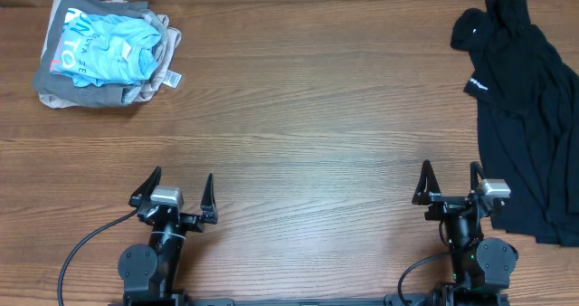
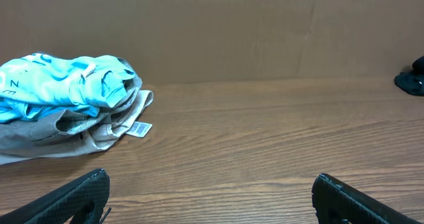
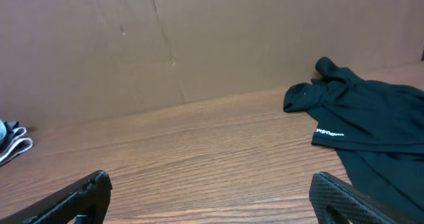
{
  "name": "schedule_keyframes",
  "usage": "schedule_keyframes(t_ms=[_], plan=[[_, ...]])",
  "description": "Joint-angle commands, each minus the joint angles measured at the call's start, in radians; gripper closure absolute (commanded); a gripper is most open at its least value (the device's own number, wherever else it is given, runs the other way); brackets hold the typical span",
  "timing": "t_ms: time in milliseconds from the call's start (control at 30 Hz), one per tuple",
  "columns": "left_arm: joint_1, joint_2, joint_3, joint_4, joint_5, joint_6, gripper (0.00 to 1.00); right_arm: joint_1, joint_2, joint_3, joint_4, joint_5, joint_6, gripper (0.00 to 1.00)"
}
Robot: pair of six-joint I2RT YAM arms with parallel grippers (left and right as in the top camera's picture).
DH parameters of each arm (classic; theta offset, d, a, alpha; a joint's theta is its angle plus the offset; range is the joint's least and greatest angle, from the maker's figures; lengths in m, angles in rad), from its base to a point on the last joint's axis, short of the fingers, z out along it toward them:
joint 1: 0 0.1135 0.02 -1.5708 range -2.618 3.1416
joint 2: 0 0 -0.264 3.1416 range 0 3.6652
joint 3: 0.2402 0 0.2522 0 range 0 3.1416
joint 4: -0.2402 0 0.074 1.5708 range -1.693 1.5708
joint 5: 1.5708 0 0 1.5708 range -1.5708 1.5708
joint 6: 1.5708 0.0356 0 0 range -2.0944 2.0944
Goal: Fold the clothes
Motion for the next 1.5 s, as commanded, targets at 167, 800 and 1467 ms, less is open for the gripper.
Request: schedule_keyframes(t_ms=[167, 800, 1467], plan=[[-0.006, -0.01, -0.004, 0.006, -0.005, -0.009, 0.0, 0.005, -0.012, -0.01, 0.006, 0.016, -0.004, 0.0], [-0.006, -0.01, -0.003, 0.233, 0.246, -0.005, 0.0, 0.005, -0.012, 0.009, 0.27, -0.184, 0.0, 0.0], [-0.006, 0.481, 0.533, -0.102, 0.341, 0.06, 0.0, 0.005, 0.115, 0.51, -0.177, -0.187, -0.001, 0.0]])
